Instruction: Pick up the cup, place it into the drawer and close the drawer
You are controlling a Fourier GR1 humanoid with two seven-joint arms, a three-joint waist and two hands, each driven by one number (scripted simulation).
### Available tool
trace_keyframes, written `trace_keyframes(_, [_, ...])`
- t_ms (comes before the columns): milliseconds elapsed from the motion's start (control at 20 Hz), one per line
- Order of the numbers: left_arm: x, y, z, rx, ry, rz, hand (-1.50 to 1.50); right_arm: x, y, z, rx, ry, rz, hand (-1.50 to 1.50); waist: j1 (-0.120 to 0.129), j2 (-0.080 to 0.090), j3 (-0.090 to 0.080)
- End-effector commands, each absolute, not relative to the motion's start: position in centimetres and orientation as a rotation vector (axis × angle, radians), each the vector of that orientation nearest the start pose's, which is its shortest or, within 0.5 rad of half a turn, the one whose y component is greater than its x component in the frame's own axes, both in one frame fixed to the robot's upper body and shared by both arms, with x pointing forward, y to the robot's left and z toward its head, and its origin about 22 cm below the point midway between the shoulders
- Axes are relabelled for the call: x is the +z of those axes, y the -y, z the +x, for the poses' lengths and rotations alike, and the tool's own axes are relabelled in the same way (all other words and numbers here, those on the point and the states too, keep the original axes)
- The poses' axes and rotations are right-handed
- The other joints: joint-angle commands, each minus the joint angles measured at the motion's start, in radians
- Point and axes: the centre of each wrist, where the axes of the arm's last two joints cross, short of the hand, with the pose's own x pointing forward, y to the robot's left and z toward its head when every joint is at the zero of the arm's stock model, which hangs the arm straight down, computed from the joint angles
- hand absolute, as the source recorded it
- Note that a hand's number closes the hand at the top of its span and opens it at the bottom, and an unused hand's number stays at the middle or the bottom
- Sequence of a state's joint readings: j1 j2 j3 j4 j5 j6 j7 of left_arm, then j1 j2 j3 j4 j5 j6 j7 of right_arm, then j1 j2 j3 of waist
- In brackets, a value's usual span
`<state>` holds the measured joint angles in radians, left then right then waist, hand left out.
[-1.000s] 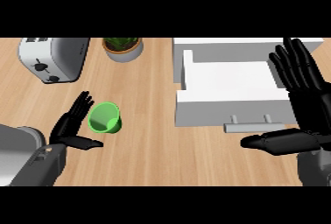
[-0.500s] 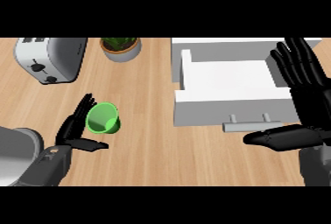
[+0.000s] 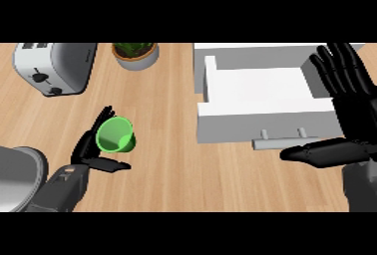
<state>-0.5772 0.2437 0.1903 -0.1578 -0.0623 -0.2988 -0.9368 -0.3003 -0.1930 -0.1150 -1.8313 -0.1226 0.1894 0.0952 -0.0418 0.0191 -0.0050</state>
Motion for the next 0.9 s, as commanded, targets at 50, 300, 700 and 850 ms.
trace_keyframes(50, [-13.2,-30.8,28.7,-0.109,1.681,-0.276,-1.5,15.2,27.0,28.3,0.299,2.012,0.068,-1.5,-0.002,0.0,0.0])
trace_keyframes(300, [-13.1,-27.7,29.9,-0.085,1.669,-0.445,1.5,16.6,26.1,28.1,0.293,1.995,0.084,-1.5,-0.006,-0.002,-0.001])
trace_keyframes(700, [-11.7,-27.6,31.2,-0.166,1.958,-0.096,1.5,15.8,25.9,28.1,0.289,1.994,0.061,-1.5,-0.001,0.0,0.0])
trace_keyframes(850, [-12.7,-28.6,29.9,-0.038,1.952,0.139,1.5,14.8,25.8,27.5,0.287,1.996,0.069,-1.5,0.002,0.0,0.0])
